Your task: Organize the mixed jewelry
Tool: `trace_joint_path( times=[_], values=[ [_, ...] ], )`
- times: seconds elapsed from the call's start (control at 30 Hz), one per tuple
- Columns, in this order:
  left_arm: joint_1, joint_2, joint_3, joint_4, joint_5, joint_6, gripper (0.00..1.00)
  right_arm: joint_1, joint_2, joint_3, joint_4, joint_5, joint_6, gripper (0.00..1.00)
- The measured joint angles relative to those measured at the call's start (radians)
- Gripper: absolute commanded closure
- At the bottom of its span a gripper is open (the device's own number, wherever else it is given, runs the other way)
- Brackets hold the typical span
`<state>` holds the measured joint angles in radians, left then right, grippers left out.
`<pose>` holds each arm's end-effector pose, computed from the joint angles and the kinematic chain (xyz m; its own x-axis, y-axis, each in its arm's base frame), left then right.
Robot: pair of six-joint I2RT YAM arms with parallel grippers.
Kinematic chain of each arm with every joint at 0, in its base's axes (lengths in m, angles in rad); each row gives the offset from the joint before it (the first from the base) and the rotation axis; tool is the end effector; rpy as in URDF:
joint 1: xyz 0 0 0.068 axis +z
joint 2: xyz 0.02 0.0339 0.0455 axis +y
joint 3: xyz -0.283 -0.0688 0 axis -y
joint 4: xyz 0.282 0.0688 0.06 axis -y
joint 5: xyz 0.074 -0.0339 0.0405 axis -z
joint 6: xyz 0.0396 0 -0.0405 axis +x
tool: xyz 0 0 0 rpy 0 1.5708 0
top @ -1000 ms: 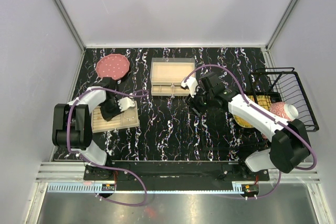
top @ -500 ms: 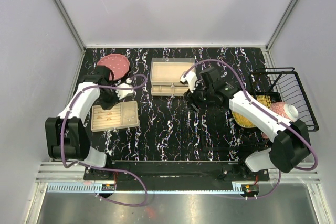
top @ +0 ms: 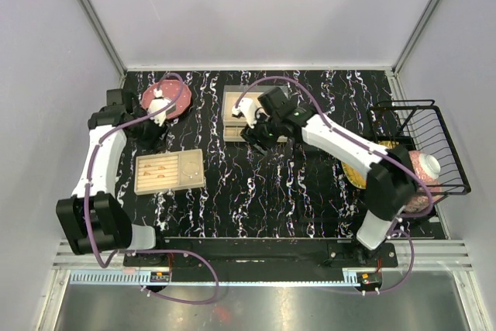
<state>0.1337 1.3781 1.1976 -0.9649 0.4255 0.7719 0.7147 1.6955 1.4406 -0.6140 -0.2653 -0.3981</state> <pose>0.2989 0.0237 0.2994 -0.6138 0.5585 -0.5580 0.6636 0.7478 0.0184 0.3071 0.2803 0.2956 -0.2369 -0.7009 -0.6728 -0.9245 0.3756 -0.0657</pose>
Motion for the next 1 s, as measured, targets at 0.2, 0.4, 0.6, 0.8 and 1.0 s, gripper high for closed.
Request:
trace_joint_path(
  times=[0.2, 0.4, 0.6, 0.8, 1.0],
  values=[
    [0.051, -0.104, -0.034, 0.066, 0.077, -0.105, 0.12, 0.001, 0.19, 0.088, -0.003, 0.013, -0.001, 0.38],
    [0.078, -0.155, -0.08, 0.114, 0.124, -0.153, 0.02, 0.001, 0.352, 0.131, -0.004, 0.019, -0.011, 0.39],
    [0.093, -0.156, -0.109, 0.147, 0.134, -0.16, 0.01, 0.001, 0.418, 0.146, 0.001, 0.04, -0.028, 0.4],
    [0.101, -0.159, -0.131, 0.163, 0.144, -0.16, 0.01, 0.001, 0.432, 0.156, 0.02, 0.084, -0.052, 0.4],
    [0.109, -0.159, -0.146, 0.174, 0.148, -0.159, 0.01, 0.001, 0.432, 0.148, 0.077, 0.164, -0.085, 0.41]
  ],
)
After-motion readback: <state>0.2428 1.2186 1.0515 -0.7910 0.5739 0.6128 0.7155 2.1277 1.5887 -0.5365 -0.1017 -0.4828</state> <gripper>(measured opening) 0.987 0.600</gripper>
